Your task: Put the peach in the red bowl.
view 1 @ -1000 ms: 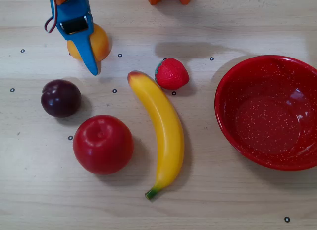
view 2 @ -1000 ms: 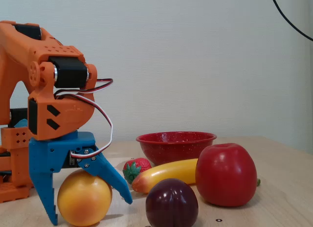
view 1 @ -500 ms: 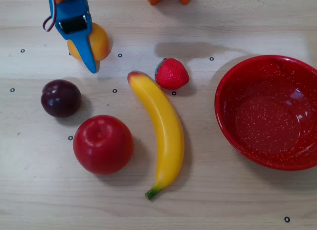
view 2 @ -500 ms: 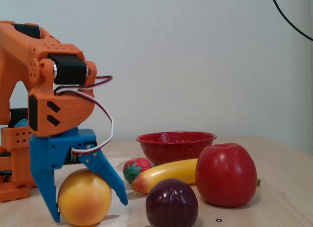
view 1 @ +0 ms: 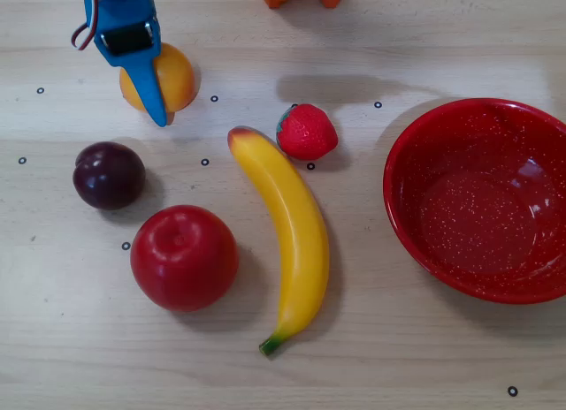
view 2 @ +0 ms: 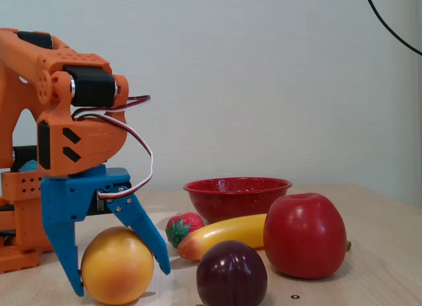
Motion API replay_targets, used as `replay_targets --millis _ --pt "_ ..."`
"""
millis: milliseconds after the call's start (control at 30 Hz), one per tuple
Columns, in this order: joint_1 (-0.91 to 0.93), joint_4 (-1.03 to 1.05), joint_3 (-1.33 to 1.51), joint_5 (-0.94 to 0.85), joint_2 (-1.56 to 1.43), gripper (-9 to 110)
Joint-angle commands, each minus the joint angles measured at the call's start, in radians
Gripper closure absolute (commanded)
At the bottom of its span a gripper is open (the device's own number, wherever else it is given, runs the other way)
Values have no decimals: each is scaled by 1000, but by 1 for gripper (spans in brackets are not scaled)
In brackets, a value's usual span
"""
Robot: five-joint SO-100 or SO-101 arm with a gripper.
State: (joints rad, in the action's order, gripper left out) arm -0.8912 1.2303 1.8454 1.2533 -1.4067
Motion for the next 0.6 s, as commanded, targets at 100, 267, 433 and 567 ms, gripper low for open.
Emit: replay_targets --millis 100,267,433,567 --pt "15 -21 -11 23 -26 88" --pt "15 -25 -12 23 -26 97" --pt "17 -20 -20 9 -26 101" --pt "11 3 -40 8 -31 101"
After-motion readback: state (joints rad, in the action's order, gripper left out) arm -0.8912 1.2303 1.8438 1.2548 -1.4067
